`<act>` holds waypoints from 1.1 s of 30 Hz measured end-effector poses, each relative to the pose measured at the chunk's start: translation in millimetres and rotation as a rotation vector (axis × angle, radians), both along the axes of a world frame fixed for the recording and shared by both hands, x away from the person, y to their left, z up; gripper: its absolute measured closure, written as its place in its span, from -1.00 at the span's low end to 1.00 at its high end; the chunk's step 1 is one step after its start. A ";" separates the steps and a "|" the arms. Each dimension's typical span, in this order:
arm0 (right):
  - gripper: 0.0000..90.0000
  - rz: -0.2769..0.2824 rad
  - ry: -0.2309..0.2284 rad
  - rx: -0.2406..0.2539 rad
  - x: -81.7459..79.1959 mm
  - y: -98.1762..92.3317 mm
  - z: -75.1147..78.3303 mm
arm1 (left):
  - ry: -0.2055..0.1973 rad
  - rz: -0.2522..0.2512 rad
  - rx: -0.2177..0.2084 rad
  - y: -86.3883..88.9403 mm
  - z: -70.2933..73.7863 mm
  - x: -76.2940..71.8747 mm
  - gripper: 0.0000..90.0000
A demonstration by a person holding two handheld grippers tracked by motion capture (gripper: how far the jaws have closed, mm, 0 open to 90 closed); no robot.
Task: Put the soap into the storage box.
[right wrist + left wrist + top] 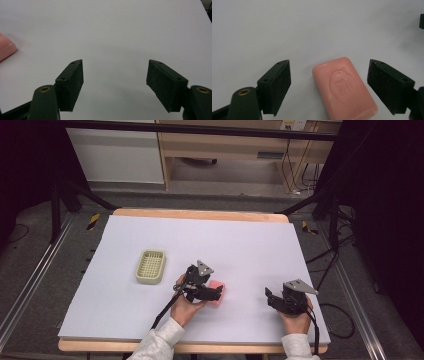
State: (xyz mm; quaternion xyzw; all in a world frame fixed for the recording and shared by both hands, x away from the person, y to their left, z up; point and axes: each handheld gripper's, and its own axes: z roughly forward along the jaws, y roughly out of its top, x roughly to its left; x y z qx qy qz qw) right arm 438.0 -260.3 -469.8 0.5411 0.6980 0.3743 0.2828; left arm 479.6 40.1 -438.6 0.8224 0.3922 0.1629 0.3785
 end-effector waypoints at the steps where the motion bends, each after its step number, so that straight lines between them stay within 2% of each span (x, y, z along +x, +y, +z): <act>1: -0.34 0.001 -0.002 -0.005 0.4 -0.1 -0.4 | 0.004 -0.001 0.015 -1.2 -1.9 0.2 -0.60; 5: -0.33 -0.001 0.003 -0.004 0.5 0.2 -0.6 | 0.012 0.000 0.014 -3.1 -4.4 1.3 -0.61; 8: -0.32 -0.001 0.004 -0.003 0.5 0.0 -0.7 | 0.025 -0.010 0.033 -4.7 -6.4 2.4 -0.61; 11: -0.32 0.000 0.004 -0.002 0.5 0.0 -0.7 | 0.030 -0.008 0.028 -6.2 -7.9 2.7 -0.62; 19: -0.32 0.003 0.007 0.001 0.7 0.1 -0.8 | 0.066 -0.023 0.050 -11.9 -13.9 4.4 -0.62; 25: -0.32 0.005 0.007 -0.002 1.1 0.2 -1.2 | 0.085 -0.017 0.052 -15.1 -17.0 4.5 -0.62; 29: -0.31 0.006 0.011 -0.003 1.1 0.4 -1.2 | 0.093 -0.017 0.068 -17.2 -19.1 3.7 -0.59; 33: -0.31 0.006 0.011 -0.005 1.2 0.5 -1.3 | 0.109 -0.009 0.054 -19.7 -21.3 3.1 -0.52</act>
